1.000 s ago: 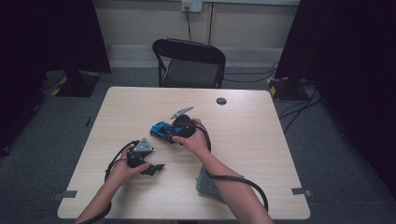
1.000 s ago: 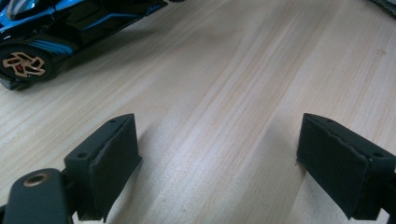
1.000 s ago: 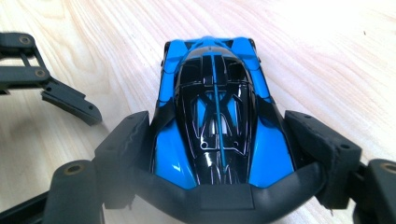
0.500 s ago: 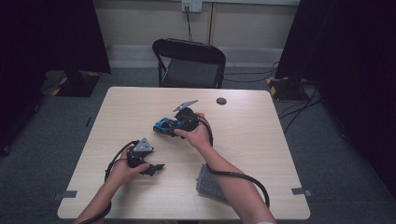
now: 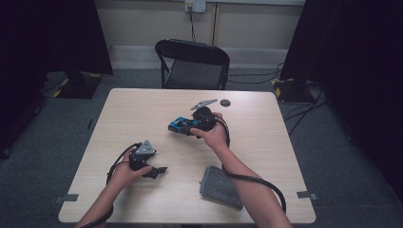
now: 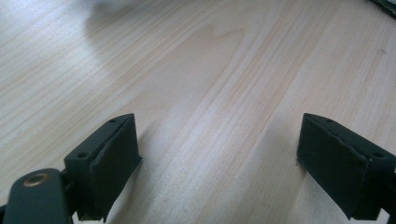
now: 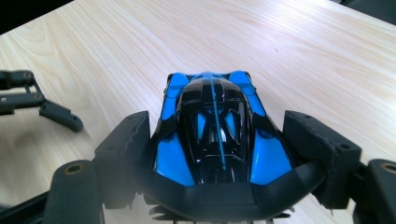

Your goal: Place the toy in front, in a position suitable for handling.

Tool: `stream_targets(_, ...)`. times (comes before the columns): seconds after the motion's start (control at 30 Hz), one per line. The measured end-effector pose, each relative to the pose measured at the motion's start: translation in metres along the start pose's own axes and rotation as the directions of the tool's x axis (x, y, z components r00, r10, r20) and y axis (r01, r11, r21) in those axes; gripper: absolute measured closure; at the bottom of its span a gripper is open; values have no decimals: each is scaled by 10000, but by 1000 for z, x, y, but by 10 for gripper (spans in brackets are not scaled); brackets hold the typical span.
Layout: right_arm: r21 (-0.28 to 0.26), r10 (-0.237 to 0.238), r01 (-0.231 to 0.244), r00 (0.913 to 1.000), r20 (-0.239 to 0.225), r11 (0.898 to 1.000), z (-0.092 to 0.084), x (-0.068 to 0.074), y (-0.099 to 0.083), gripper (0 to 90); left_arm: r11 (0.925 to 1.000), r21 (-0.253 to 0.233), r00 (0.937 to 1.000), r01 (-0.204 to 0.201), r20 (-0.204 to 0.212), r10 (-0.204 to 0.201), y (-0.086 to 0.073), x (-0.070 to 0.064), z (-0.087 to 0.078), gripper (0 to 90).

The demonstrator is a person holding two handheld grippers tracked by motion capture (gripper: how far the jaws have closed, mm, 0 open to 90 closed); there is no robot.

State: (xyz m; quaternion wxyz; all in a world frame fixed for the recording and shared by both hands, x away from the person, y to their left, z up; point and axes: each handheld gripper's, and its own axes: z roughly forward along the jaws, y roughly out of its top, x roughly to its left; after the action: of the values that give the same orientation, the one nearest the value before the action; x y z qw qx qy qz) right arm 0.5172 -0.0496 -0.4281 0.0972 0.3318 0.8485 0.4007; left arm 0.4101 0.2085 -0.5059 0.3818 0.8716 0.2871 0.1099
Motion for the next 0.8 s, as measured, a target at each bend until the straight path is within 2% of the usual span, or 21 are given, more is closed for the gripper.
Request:
stream_targets(0.27, -323, 282, -271, 9990, 337, 9991, -37, -25, -22, 246, 10000, 21, 10000, 22, -37, -22, 0, 0, 0, 118)
stream_targets(0.37, -188, 199, -191, 9988, 450, 9996, -45, -29, -31, 246, 10000, 18, 10000, 32, -45, -32, 0, 0, 0, 117)
stream_targets(0.5, -246, 450, -436, 9972, 589, 9987, -55, -35, -45, 246, 10000, 16, 10000, 38, -45, -37, 0, 0, 0, 116)
stream_targets(0.57, -180, 436, -426, 9973, 598, 9989, -57, -36, -49, 246, 10000, 21, 10000, 8, -51, -8, 0, 1, 0, 116)
stream_targets(0.6, -103, 415, -409, 9972, 624, 9991, -60, -38, -57, 246, 10000, 23, 10000, 5, -50, -5, 0, 1, 0, 116)
stream_targets(0.8, -169, 364, -355, 9979, 529, 9992, -66, -42, -71, 246, 10000, 25, 10000, 6, -46, -5, 0, 1, 0, 116)
